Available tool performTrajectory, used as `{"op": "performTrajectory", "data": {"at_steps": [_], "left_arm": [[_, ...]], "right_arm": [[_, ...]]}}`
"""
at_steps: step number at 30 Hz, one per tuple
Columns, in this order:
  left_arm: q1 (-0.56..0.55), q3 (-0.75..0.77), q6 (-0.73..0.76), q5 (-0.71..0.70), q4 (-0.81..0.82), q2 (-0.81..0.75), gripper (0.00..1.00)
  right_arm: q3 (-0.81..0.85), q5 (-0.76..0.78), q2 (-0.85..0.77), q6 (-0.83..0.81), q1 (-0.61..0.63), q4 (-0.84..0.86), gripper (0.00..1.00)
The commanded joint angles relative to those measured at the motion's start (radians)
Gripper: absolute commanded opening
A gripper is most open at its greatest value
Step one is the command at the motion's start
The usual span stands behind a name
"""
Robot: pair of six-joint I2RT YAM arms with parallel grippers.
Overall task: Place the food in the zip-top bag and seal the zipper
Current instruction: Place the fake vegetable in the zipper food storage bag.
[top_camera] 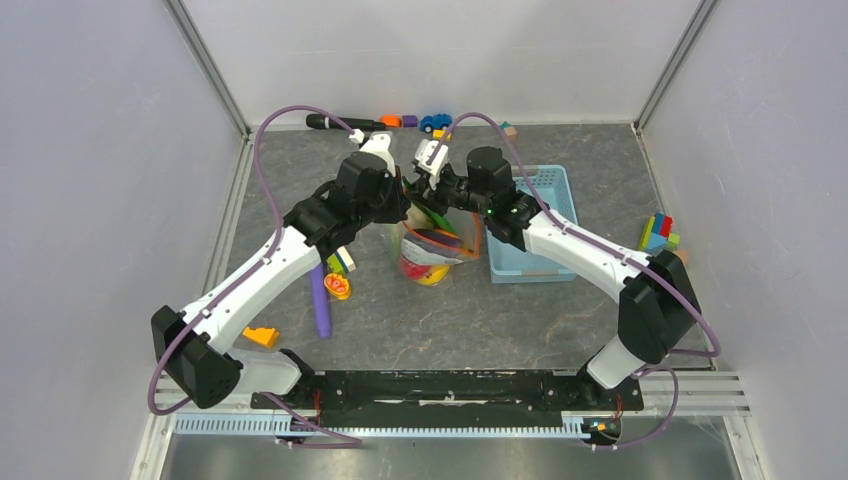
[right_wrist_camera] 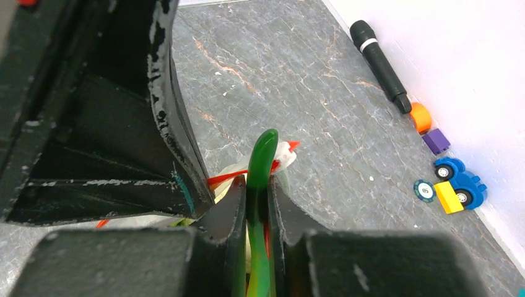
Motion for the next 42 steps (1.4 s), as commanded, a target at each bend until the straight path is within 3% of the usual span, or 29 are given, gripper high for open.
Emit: {"op": "performTrajectory", "data": {"at_steps": [1,10,21,42], "left_arm": [[0.000,0.016,-0.006,-0.055,0.037,-0.034,0.02],[0.014,0.031,-0.078,-0.128,-0.004,-0.030,0.02],[0.021,0.051,-0.083,-0.116,-0.010,-0.024,0.02],[0.027,0.053,-0.094,-0.074,-0.020,-0.010,0.02]], "right_arm": [[-0.034,-0.001,-0.076,-0.010,0.005,0.017,0.08],[-0.095,0.026,-0.133,-0.067,0.008,-0.113,0.02],[-0.096,0.134,-0.142,-0.119,0.040,-0.134,0.11],[-0.221,0.078,-0.292,-0.119,0.049,0.018,0.21]]}}
